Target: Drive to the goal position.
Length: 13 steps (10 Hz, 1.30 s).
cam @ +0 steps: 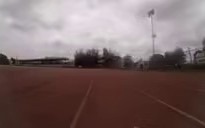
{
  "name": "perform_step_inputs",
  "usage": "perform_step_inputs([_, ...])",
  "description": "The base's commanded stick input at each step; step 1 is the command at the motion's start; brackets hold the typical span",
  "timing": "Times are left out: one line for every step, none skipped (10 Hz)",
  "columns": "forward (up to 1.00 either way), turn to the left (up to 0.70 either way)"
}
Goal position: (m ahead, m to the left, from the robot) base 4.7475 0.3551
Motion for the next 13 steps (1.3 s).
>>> perform_step_inputs([0.70,0.00])
perform_step_inputs([0.70,0.00])
perform_step_inputs([0.70,0.00])
perform_step_inputs([0.70,0.00])
perform_step_inputs([0.70,0.00])
perform_step_inputs([0.70,0.00])
perform_step_inputs([0.70,0.00])
perform_step_inputs([0.70,0.00])
perform_step_inputs([0.70,0.00])
perform_step_inputs([0.70,0.00])
perform_step_inputs([0.70,0.00])
perform_step_inputs([0.70,0.00])
perform_step_inputs([0.70,0.00])
